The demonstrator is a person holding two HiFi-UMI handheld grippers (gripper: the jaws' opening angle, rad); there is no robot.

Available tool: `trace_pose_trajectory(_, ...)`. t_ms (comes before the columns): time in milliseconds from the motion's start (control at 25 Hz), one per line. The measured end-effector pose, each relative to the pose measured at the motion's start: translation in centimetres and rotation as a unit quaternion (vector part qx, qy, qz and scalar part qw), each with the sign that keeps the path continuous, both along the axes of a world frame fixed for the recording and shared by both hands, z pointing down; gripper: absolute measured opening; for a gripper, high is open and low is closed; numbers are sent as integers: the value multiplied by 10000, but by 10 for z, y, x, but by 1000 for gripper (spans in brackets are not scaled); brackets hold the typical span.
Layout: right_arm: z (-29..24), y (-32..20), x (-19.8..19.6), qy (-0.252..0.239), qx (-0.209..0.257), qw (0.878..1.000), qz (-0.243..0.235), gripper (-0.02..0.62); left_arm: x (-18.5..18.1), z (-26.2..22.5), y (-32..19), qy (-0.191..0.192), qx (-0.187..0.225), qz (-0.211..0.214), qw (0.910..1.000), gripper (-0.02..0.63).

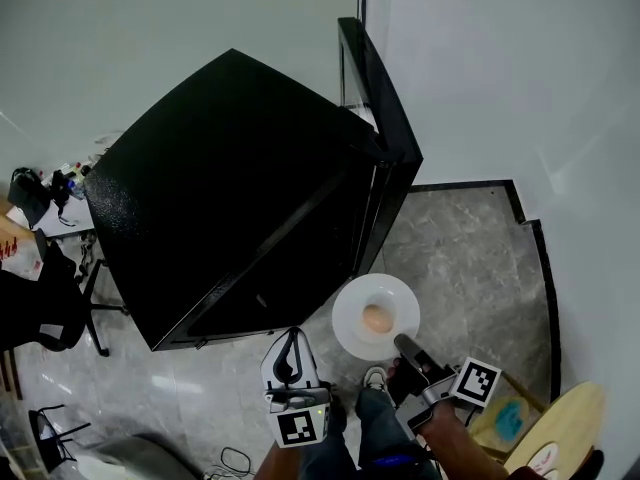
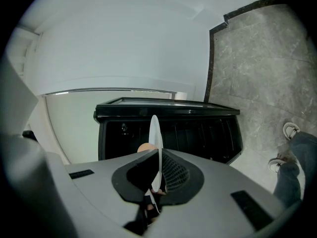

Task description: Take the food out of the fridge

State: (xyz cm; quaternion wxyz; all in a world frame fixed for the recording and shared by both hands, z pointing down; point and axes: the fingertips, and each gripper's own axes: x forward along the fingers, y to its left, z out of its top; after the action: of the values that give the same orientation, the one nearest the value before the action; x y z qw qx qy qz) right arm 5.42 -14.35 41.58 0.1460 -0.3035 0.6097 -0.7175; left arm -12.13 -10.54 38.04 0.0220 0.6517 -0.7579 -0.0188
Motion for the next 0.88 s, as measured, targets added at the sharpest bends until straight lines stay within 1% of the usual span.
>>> trace_pose_trajectory(280, -35, 13, 1, -19, 41, 9999, -100, 29, -2, -34, 9, 9, 53, -24, 10000, 14)
trace_pose_trajectory(320, -40, 15, 1, -25, 41, 9999, -124, 29, -2, -39, 11, -37, 59, -9, 10000, 14)
trace_pose_trajectory(400, -51, 19, 3, -48, 33, 9999, -143, 29, -2, -50, 13, -248, 80, 85, 9996, 14)
trace_pose_trajectory(440, -57, 20, 5, -61, 45, 9999, -136, 29, -2, -56, 13, -244, 109, 88, 9996, 14)
trace_pose_trajectory(520, -69, 22, 9, -85, 94, 9999, -109, 29, -2, -68, 16, -21, 178, 2, 9998, 14)
trace_pose_trajectory(560, -74, 24, 11, -93, 110, 9999, -96, 29, -1, -74, 19, -16, 203, 2, 9998, 14)
trace_pose_trajectory(680, -91, 29, 15, -117, 139, 9998, -81, 29, 2, -87, 28, -422, 197, 155, 9988, 14)
trace_pose_trajectory(720, -97, 30, 16, -135, 160, 9997, -87, 29, 3, -91, 29, -427, 172, 156, 9988, 14)
trace_pose_trajectory(800, -107, 34, 20, -150, 184, 9997, -91, 29, 4, -98, 32, -297, 172, 103, 9994, 14)
trace_pose_trajectory(880, -115, 39, 25, -113, 210, 9997, -93, 29, 4, -104, 34, -363, 147, 133, 9991, 14)
